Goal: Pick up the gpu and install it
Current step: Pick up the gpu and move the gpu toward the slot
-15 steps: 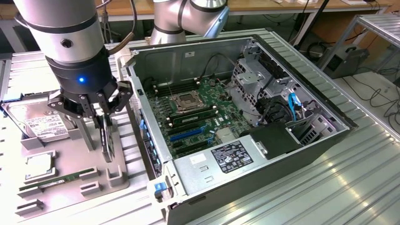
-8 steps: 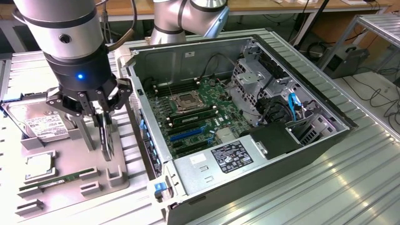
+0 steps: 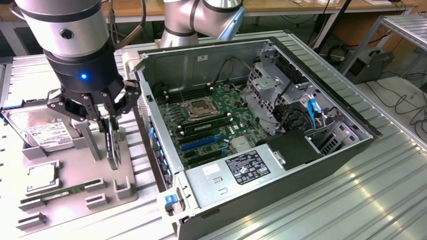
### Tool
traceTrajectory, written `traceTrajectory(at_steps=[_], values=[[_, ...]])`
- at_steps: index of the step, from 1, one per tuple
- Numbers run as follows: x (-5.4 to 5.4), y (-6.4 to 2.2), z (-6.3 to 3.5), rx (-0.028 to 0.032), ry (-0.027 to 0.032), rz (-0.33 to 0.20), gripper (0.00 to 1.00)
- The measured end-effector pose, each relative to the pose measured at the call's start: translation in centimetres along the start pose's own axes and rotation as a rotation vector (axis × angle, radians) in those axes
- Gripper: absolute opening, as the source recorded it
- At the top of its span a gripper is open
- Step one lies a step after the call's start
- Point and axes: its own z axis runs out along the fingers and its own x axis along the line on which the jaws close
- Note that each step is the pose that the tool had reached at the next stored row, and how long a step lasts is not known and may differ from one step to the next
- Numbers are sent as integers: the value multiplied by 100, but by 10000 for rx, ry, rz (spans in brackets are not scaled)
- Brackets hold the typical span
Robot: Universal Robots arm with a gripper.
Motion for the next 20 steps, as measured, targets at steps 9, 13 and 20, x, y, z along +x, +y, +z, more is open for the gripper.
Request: traceTrajectory(at_steps=[9,13,20], values=[[-2,3,-83,0,0,-1,26],[-3,5,-118,0,0,0,26],[-6,10,-228,0,0,0,26]])
